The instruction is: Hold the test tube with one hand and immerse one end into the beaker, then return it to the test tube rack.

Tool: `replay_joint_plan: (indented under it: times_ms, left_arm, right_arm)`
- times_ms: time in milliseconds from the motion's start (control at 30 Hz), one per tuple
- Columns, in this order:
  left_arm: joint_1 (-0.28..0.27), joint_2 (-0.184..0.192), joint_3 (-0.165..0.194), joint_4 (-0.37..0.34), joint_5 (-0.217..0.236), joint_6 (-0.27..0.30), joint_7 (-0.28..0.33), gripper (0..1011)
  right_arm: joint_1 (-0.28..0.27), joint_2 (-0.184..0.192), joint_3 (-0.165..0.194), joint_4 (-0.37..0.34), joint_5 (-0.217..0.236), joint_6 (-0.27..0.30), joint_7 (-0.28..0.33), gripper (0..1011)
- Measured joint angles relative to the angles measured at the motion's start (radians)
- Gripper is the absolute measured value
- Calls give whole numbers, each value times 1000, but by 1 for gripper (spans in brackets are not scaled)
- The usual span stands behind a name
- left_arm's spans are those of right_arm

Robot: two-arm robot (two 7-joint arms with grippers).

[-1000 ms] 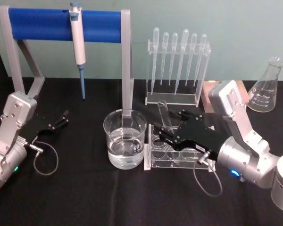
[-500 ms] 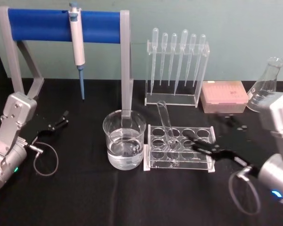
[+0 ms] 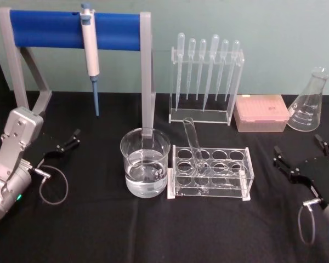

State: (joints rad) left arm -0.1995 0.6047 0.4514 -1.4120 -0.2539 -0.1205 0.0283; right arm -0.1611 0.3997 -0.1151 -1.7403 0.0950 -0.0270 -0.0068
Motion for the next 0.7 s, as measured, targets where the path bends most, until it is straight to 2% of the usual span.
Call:
replay_joint_plan:
  times_ms: [133, 333, 700]
  left_arm:
    - [0, 0, 0, 0, 0, 0, 0, 1000]
    - [0, 0, 0, 0, 0, 0, 0, 1000]
    - [0, 0, 0, 0, 0, 0, 0, 1000]
  right_arm:
    - [21, -21, -17, 57, -30, -30, -5, 1002]
    - [49, -50, -31, 119, -28, -28, 32, 1002]
    - [50, -52, -30, 121, -30, -22, 34, 1002]
